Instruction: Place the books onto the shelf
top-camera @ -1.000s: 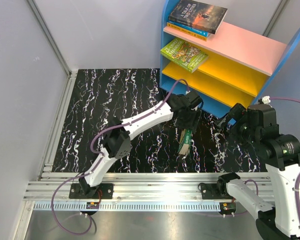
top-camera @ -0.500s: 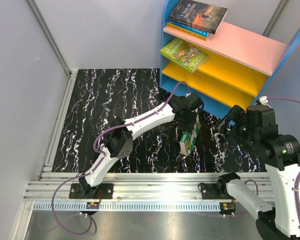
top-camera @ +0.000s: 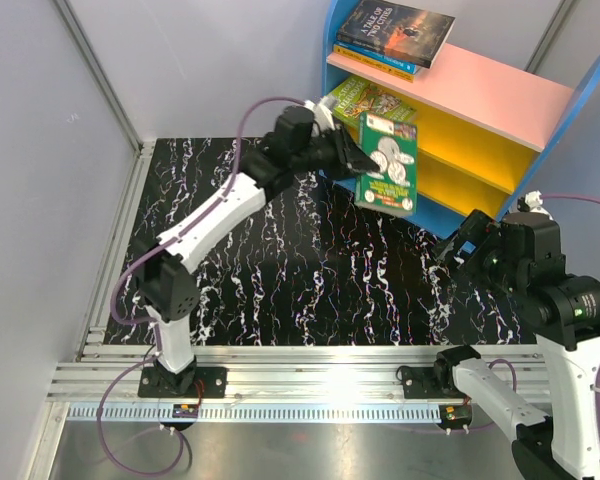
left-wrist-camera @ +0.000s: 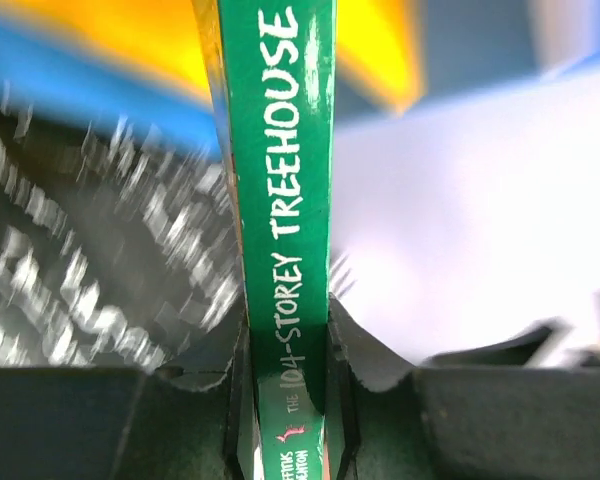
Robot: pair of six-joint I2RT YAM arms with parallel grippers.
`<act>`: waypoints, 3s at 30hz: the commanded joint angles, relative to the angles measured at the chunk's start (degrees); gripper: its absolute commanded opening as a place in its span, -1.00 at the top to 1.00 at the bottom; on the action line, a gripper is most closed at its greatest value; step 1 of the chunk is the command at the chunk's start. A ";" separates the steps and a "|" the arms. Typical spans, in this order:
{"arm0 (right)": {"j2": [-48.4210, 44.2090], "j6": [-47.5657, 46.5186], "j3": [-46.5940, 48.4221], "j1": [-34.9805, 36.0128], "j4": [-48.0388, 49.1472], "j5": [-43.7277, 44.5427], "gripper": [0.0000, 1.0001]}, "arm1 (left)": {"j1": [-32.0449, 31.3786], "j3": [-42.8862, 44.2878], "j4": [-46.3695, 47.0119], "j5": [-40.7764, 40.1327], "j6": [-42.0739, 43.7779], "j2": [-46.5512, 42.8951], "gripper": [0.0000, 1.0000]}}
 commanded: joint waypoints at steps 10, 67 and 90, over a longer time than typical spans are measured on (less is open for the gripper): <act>-0.24 -1.93 2.89 0.26 -14.40 3.17 -1.00 | 4.47 -6.72 39.44 9.41 -22.31 -0.10 1.00; 0.81 2.20 -0.18 0.26 -14.22 4.75 -1.00 | 2.37 2.50 25.04 -42.81 -32.52 7.63 0.95; 4.94 3.17 -1.24 0.17 -12.38 7.66 -1.00 | 2.63 24.11 21.61 -44.48 -33.93 25.56 0.40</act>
